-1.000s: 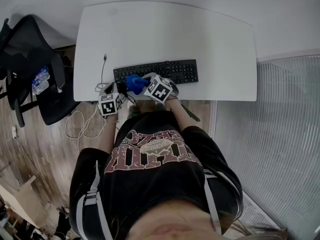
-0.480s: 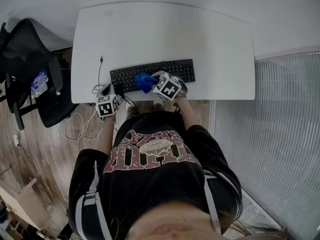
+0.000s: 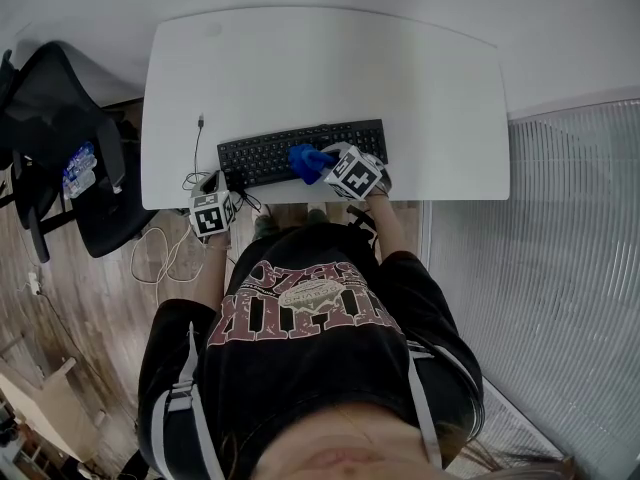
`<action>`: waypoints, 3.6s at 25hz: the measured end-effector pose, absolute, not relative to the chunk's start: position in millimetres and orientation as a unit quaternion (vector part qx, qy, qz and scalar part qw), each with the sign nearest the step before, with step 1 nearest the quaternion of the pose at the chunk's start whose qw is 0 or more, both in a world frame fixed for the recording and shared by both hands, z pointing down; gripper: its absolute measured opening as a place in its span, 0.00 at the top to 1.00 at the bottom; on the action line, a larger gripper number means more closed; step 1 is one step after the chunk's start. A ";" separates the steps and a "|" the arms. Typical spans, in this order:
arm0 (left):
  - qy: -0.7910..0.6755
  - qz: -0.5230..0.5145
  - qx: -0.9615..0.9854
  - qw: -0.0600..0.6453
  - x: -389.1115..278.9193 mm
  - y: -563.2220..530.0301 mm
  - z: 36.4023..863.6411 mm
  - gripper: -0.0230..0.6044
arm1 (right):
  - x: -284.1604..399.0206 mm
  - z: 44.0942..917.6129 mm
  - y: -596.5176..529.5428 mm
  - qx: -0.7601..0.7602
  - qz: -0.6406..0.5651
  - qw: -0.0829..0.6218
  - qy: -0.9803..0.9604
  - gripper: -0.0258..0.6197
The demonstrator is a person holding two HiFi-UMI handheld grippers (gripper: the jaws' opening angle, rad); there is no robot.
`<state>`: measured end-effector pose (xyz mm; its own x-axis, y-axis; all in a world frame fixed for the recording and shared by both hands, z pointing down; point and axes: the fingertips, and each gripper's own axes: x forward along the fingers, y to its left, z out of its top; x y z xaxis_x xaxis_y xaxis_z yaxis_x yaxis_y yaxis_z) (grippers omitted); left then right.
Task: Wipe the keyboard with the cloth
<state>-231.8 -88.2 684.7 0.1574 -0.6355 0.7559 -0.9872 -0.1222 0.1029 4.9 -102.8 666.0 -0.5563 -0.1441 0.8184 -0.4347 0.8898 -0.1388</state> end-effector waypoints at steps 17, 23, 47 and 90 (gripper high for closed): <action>-0.594 0.282 0.686 0.311 -229.9 -86.5 683.0 0.91 | 84.9 668.8 -111.2 0.229 0.189 0.446 -0.844 0.86; -0.595 0.282 0.685 0.311 -229.4 -88.1 683.8 0.91 | 104.8 669.7 -114.4 0.246 0.189 0.451 -0.837 0.86; -0.599 0.285 0.680 0.311 -230.7 -87.5 687.7 0.91 | 213.9 677.8 -119.8 0.365 0.249 0.432 -0.786 0.86; -0.550 0.159 0.797 0.191 -105.0 -141.6 536.1 0.91 | 32.7 513.0 -156.9 0.354 0.120 0.241 -0.896 0.86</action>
<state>-105.0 -141.6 536.1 0.3434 -0.8163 0.4645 -0.9382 -0.3213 0.1290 32.7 -156.9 513.0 -0.6333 -0.5761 0.5168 -0.6918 0.7207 -0.0443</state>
